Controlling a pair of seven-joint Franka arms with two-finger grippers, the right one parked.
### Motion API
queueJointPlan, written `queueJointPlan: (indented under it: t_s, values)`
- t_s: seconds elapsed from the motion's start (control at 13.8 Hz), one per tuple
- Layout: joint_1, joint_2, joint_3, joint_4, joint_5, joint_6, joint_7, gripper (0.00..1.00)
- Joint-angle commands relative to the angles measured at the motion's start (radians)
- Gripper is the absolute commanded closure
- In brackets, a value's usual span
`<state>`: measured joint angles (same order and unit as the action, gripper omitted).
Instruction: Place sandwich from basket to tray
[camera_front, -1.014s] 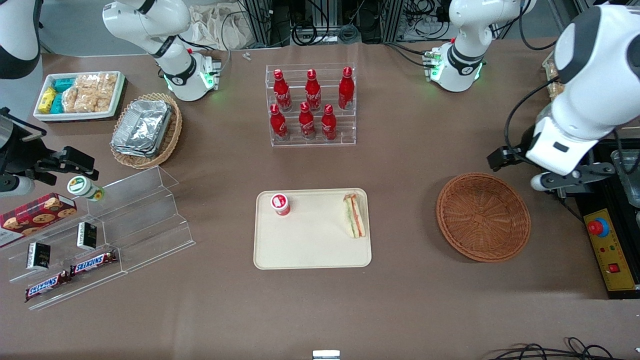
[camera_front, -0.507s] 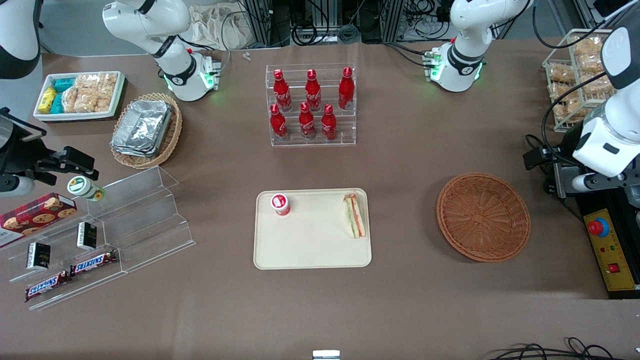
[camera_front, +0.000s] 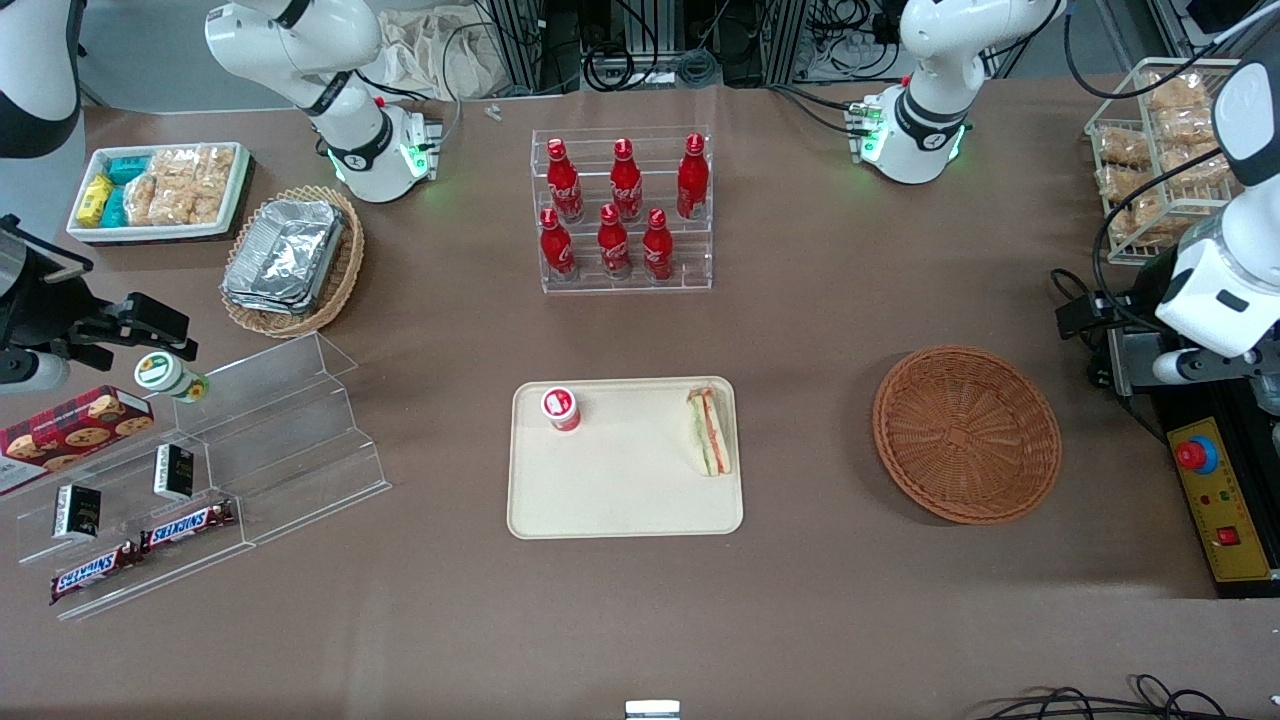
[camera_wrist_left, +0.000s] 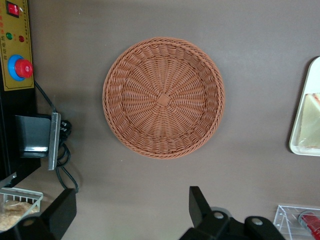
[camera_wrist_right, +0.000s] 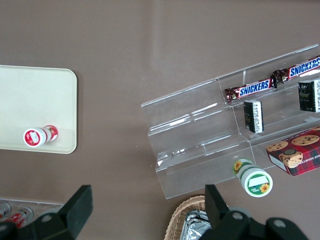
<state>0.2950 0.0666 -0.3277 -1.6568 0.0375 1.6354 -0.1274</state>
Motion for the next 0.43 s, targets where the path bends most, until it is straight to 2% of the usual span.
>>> queueJointPlan:
  t_s: [0.0,0.14,0.29,0.36]
  values:
    - [-0.108,-0.033,0.102,-0.028,-0.021,0.004,0.031,0.00]
    - [-0.116,-0.021,0.105,-0.012,-0.019,-0.005,0.043,0.00]
    - [-0.114,0.002,0.105,0.037,-0.015,-0.014,0.170,0.00]
    - [-0.114,0.008,0.104,0.060,-0.019,-0.031,0.172,0.00]
